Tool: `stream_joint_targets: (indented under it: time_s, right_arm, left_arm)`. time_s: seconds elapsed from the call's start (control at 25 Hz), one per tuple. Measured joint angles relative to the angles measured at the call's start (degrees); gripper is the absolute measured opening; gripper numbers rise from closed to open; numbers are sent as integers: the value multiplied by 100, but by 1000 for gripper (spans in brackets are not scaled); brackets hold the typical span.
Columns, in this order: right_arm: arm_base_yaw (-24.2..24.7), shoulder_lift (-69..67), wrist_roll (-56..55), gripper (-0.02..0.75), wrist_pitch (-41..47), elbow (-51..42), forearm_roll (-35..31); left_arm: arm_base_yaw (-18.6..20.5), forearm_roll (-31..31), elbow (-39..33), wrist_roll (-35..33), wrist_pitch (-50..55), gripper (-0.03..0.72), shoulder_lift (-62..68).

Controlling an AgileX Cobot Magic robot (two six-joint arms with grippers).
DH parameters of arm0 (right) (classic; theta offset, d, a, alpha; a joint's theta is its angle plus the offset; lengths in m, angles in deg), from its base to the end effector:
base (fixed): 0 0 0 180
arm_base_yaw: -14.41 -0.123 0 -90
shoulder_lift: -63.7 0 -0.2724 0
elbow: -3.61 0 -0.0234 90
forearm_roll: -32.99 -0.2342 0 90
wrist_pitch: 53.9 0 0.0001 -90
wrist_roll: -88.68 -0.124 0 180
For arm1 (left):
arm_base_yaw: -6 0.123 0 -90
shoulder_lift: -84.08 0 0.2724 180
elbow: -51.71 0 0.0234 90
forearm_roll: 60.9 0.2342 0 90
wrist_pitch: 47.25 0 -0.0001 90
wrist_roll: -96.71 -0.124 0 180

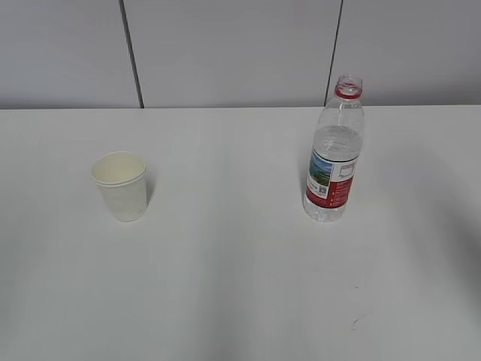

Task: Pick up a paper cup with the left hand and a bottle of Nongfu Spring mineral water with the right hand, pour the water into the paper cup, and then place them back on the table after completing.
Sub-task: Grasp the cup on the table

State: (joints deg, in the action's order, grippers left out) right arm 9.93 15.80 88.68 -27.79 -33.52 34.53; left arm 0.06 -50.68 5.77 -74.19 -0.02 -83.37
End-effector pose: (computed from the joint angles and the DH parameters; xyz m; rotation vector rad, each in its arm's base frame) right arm 0.1639 0.0114 0.3239 -0.0913 1.9375 0.0245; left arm 0.0416 0.0119 0.2921 -0.0304 1.8347 0.0212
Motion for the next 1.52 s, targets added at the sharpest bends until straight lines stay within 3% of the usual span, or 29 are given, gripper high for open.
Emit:
stream_joint_targets:
  time_s: [0.24,0.8,1.04,1.32,1.52]
  right_arm:
    - [0,-859,0,586,-32,766,0]
    - [0,-2503,0,586,-726,1157,0]
    - [0,-2753,0,586,-1297,1157,11]
    - [0,-2936,0,586,-1587,1157,221]
    - [0,-3036,0,586,-1908,1145,258]
  left_arm:
    - [0,-589,11,0,-2088,438,1618]
    - [0,-404,410,0,-5094,438,5601]
    - [0,-381,401,0,-6189,438,6435]
    - [0,-363,-570,0,-8316,438,6580]
    - [0,-363,-1431,0,-9220,438,6611]
